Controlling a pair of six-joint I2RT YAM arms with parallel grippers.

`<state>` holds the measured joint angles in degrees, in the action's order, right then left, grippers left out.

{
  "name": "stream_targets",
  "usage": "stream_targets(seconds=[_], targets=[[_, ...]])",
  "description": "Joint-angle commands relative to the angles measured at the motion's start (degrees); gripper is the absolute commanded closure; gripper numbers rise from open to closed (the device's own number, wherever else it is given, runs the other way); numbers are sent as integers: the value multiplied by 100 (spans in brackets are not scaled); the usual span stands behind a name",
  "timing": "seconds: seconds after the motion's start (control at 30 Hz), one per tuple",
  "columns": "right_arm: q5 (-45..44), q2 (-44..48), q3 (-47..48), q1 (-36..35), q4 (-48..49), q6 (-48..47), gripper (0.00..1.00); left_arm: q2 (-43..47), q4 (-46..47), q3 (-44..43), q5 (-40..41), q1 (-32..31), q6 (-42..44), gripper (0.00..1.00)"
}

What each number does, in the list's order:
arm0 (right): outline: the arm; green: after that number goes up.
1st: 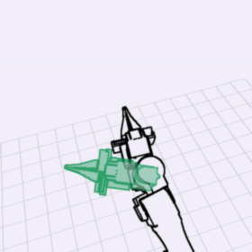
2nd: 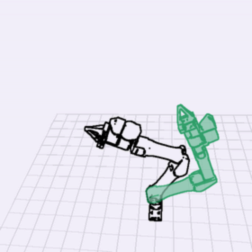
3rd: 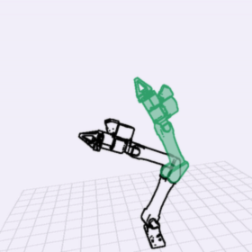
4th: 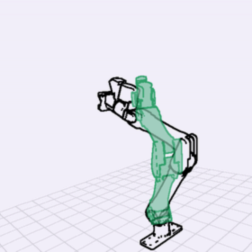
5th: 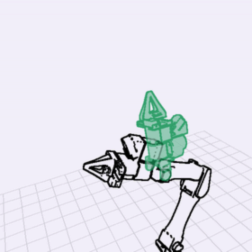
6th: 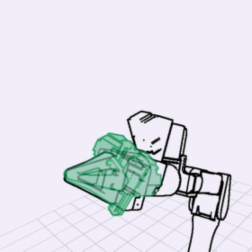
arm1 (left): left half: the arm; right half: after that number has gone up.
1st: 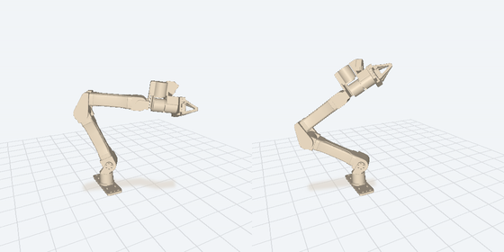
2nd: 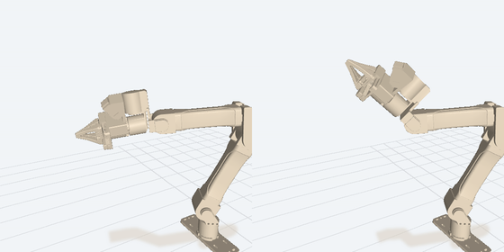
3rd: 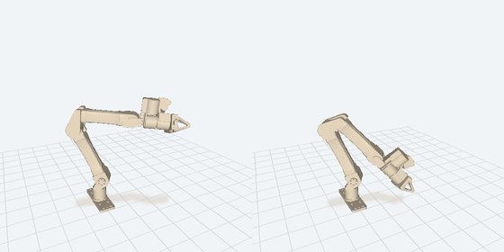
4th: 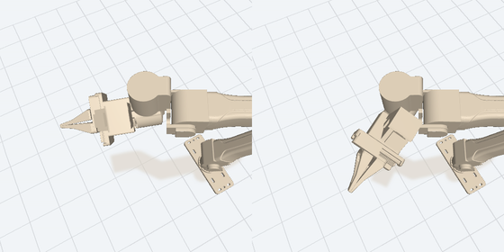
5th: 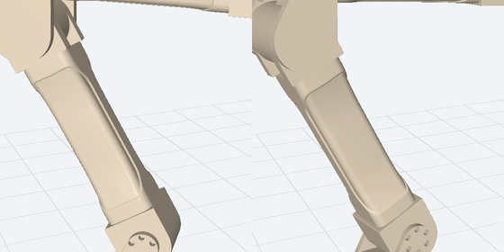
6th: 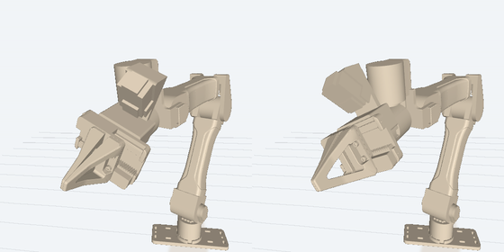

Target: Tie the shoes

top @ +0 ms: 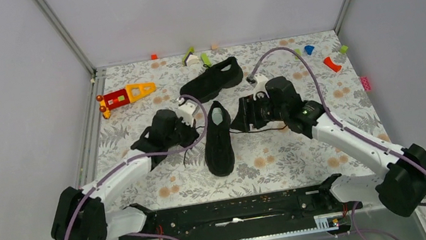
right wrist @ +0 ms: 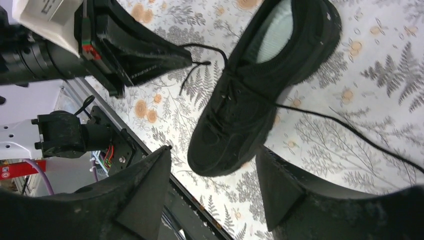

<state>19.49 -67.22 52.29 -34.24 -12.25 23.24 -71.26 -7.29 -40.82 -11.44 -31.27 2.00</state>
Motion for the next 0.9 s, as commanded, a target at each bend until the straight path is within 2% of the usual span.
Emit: stream_targets(seconds=[0.0,0.1,0.17,0.4,0.5,0.63,0.87], targets=[[227,-422,479,-248,660,-252,37,714,1496,562,-358,-13,-962,100],[260,-806,723,-408,916,-480,49,1171,1943,978,-204,-11,-1188,100],[384,-1098,929,-487,1056,-729,51,1368,2048,1150,13,-15,-1284,100],[1253,-2153,1325,-636,1996,-1869,47,1327,3004,1671,65,-15,-1275,100],[1518,-2520,1501,-629,2048,-2261,47,1302,3288,1812,-29,-18,-1286,100],[1711,-2873,1566,-633,2425,-2286,50,1502,3283,1890,-15,-17,-1308,100],[1703,-2967,1463,-731,2824,-2172,50,1684,3206,1921,-217,-37,-1296,100]])
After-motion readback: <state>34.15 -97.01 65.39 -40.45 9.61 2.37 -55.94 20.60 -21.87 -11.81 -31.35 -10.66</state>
